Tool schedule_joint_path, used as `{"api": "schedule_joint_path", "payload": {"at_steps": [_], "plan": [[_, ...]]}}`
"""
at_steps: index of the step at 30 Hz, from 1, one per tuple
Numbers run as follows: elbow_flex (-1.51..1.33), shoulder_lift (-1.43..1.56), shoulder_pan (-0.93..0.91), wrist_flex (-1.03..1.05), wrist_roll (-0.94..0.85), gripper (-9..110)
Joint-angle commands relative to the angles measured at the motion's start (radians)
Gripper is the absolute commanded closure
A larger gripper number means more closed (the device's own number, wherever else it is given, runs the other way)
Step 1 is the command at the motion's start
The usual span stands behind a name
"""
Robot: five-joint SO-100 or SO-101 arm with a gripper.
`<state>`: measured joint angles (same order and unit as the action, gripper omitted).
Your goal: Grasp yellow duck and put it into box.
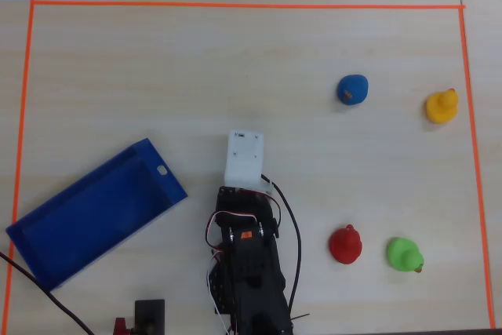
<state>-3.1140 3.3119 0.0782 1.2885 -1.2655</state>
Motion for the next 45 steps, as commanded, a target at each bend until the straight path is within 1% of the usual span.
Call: {"api": "schedule_joint_path", "payload": {"at_steps": [1,15,24,29,32,37,41,45], "plan": [[0.003,-0.002,-0.006,0.020,0.012,101],[0.003,-0.002,-0.038,0.020,0.012,101],[0.003,0.000,0.049,0.020,0.005,101],[0.003,0.000,0.052,0.017,-0.012,101],[0.003,-0.005,0.029,-0.061,0.006,101],[0.015,-0.097,-0.028,-0.293,0.002,101],[0.017,-0.120,-0.051,-0.365,-0.025,101],[0.080,-0.236,-0.097,-0.526,-0.015,101]]}}
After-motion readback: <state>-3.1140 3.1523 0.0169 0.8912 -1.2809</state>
